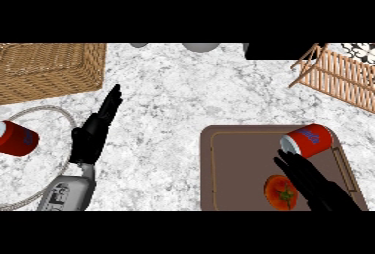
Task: Pick the tomato from the tray and place it in the tiered shelf
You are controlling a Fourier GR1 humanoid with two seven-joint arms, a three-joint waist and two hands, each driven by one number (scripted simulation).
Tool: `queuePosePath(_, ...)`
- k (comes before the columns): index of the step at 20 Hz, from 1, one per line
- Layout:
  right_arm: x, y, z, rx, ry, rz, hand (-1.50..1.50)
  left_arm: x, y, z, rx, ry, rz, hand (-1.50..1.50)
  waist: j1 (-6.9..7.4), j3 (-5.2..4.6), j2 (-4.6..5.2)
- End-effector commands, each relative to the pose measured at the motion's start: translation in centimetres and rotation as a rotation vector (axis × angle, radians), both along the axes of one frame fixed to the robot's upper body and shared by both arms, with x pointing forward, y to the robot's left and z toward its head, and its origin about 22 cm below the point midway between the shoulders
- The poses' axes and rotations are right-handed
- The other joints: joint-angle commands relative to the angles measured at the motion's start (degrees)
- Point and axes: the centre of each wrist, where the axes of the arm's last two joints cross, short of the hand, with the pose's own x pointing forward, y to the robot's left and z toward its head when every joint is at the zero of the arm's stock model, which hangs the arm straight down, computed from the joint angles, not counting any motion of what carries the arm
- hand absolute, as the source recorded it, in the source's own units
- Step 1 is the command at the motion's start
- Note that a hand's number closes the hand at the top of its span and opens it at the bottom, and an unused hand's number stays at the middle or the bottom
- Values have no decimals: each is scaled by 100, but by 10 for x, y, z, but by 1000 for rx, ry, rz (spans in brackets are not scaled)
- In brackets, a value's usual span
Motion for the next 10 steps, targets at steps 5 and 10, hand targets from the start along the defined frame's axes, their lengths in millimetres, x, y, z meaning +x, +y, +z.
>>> queuePosePath(5,12,6,-20,7,15,13,-150,-6,12,-5,-7,31,3,0,6,0,1)
queuePosePath(10,-9,20,-34,-23,31,26,-150,-11,10,-13,-3,-1,-1,0,-9,-1,-3)
